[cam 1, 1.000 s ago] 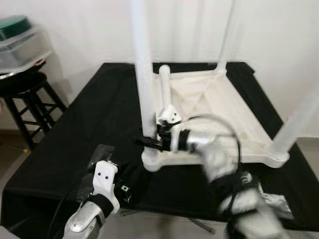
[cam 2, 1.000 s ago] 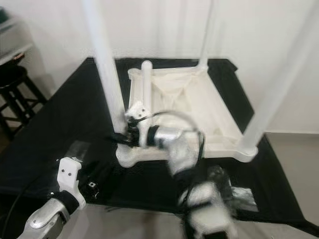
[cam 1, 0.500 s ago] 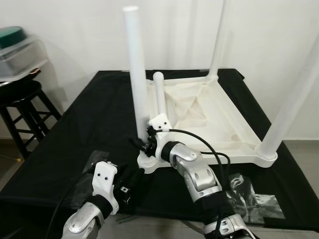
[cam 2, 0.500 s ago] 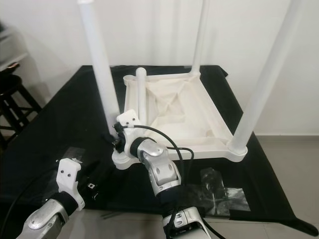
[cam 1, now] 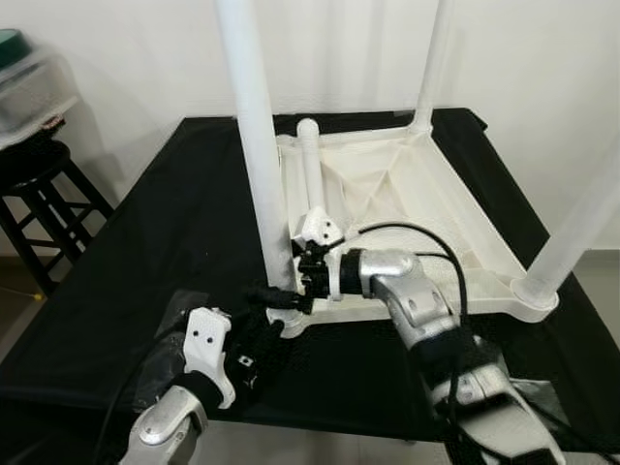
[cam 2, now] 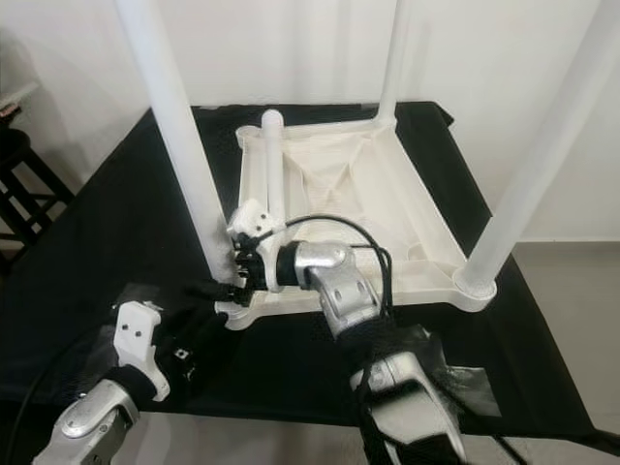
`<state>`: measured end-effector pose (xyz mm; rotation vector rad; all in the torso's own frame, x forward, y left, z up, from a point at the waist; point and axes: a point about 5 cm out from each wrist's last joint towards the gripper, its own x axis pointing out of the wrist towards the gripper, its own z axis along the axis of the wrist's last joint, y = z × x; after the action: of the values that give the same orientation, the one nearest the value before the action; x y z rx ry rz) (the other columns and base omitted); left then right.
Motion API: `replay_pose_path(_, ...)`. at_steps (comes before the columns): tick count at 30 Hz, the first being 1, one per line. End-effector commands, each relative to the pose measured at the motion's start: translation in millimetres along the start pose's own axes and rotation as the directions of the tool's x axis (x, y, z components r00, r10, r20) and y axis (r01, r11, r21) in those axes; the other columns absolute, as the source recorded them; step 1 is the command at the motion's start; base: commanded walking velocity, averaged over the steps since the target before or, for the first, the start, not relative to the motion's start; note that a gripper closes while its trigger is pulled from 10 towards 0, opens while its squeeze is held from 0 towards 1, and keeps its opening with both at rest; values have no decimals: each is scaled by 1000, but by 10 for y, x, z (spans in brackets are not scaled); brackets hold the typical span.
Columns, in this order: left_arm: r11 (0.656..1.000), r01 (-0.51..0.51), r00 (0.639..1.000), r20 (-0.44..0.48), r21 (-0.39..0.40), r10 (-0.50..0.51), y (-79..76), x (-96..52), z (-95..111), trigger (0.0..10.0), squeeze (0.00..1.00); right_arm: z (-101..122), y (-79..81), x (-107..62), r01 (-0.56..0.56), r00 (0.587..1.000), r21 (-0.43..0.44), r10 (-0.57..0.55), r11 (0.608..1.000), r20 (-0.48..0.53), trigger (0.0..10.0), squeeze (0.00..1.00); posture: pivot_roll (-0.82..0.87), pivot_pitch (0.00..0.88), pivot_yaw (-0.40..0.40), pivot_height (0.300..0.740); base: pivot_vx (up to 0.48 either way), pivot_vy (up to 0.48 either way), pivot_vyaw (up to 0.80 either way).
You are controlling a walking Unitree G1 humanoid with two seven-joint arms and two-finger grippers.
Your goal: Building children table
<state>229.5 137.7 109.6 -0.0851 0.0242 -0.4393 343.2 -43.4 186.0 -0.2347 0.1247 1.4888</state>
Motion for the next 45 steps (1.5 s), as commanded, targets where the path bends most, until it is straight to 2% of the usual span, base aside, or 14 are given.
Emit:
replay_pose_path(1, 1000, -8, 1000, -19, 3, 8, 39, -24, -27, 10000, 0, -7, 8, 54, -60, 998, 3, 60, 998, -6, 9922, 0, 14, 37, 69, 740, 0, 0, 0)
replay_pose_path(2, 1000, -8, 1000, -19, 3, 8, 39, -24, -27, 10000, 0, -7, 8, 54, -60, 998, 3, 60, 998, -6, 9922, 0, 14, 37, 69, 740, 0, 0, 0)
replay_pose_path(3, 1000, -9, 1000, -19, 4, 9, 39, -23, -26, 10000, 0, -14, -15, 68, -62, 998, 18, 62, 998, -13, 1922, 0, 22, 37, 67, 740, 0, 0, 0)
replay_pose_path(4, 1000, -10, 1000, -19, 5, 10, 38, -25, -25, 10000, 0, -43, -24, 72, -69, 997, 33, 70, 997, -25, 0, 0, 24, 39, 66, 740, 0, 0, 0)
replay_pose_path(12, 1000, -9, 1000, -16, 3, 9, 24, -32, -19, 10000, 0, -118, -54, 27, -40, 998, 41, 42, 998, -39, 0, 0, 15, 49, 67, 740, 0, 0, 0)
replay_pose_path(22, 1000, -8, 1000, -12, -2, 8, 19, -67, -4, 10000, 0, -446, 34, -99, 196, 976, 53, -189, 979, -108, 0, 0, 7, 75, 67, 740, 0, 0, 0)
replay_pose_path(24, 1000, -6, 1000, -15, -4, 6, 35, -95, 8, 10000, 0, -592, 315, 157, 598, 801, 126, -582, 792, -141, 0, 0, -2, 110, 82, 740, 0, 0, 0)
replay_pose_path(26, 1000, -4, 1000, -19, -5, 4, 47, -104, 7, 10000, 0, -550, 428, 179, 675, 737, 101, -662, 731, -140, 0, 0, -10, 104, 90, 740, 0, 0, 0)
replay_pose_path(35, 1000, -8, 1000, -19, -7, 8, 54, -106, 12, 10000, 0, -554, 252, 165, 694, 720, 203, -669, 691, -182, 0, 0, -3, 93, 83, 740, 0, 0, 0)
replay_pose_path(36, 1000, -17, 1000, -17, -1, 17, 57, -101, 14, 10000, 0, -492, 230, 182, 694, 719, 211, -675, 688, -166, 10000, 0, 6, 88, 78, 740, 0, 0, 0)
replay_pose_path(38, 1000, -17, 1000, -17, -1, 17, 57, -101, 14, 10000, 0, -492, 230, 182, 694, 719, 211, -675, 688, -166, 10000, 0, 6, 88, 78, 740, 0, 0, 0)
replay_pose_path(39, 1000, -18, 1000, -17, 0, 18, 53, -96, 13, 10000, 0, -411, 238, 207, 644, 763, 226, -634, 731, -124, 10000, 1000, 7, 86, 77, 740, 0, 0, 0)
replay_pose_path(41, 1000, -15, 1000, -19, -1, 15, 49, -90, 11, 10000, 0, -259, 280, 253, 513, 855, 241, -514, 824, -63, 10000, 1000, 7, 84, 77, 740, 0, 0, 0)
replay_pose_path(45, 1000, -11, 1000, -22, -7, 10, 46, -73, 2, 10000, 0, -63, 175, 167, 389, 914, 195, -403, 901, 39, 10000, 1000, 10, 66, 83, 740, 0, 0, 0)
